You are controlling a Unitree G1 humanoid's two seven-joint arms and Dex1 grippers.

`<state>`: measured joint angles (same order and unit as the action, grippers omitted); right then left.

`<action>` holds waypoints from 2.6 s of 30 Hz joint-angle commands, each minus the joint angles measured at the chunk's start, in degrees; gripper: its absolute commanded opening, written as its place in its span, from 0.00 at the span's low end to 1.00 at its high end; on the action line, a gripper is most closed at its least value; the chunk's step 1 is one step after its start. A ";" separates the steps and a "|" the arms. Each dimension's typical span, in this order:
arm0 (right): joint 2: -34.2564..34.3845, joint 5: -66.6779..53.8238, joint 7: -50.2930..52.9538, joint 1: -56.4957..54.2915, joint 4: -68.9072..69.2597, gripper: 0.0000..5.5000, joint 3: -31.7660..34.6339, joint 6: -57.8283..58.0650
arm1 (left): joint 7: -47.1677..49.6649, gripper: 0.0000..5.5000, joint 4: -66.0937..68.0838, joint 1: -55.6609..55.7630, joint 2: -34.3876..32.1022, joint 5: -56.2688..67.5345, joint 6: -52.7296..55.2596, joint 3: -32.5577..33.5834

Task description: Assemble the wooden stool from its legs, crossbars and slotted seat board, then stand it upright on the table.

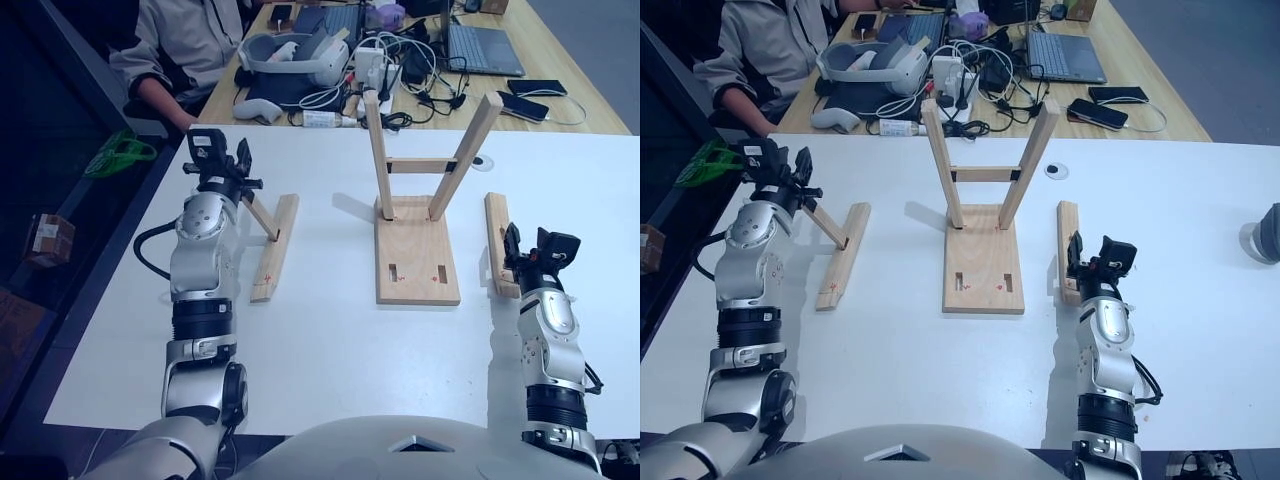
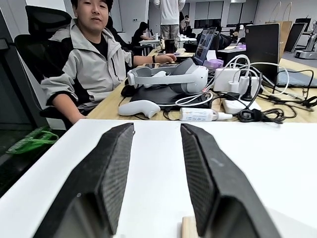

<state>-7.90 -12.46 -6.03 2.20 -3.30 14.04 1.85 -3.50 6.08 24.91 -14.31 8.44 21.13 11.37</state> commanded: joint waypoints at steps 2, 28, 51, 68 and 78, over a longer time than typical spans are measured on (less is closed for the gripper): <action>-0.43 0.06 0.10 -0.51 -0.68 0.52 0.32 0.72 | 3.52 0.32 -3.90 4.78 -1.00 -0.77 0.30 2.31; -0.91 -0.23 -0.25 -0.17 -0.84 0.52 1.28 0.84 | -6.17 0.32 -36.28 -2.71 -3.00 4.55 18.29 -6.28; -0.89 -0.38 0.45 -0.13 -1.14 0.52 1.31 0.62 | -21.13 0.32 -28.19 -11.07 -12.54 15.67 27.13 -6.78; -0.86 -0.23 0.88 -0.26 -1.06 0.52 1.06 0.95 | -8.60 0.32 -4.77 -9.75 -12.34 2.02 20.75 -2.67; -0.98 -0.43 0.98 0.05 -0.73 0.52 1.42 1.54 | -10.12 0.32 -12.85 -14.57 -12.27 4.96 27.45 0.16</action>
<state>-8.89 -12.58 -5.46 2.17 -4.29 14.92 2.44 -12.74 -4.57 12.67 -25.97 13.10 46.33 12.03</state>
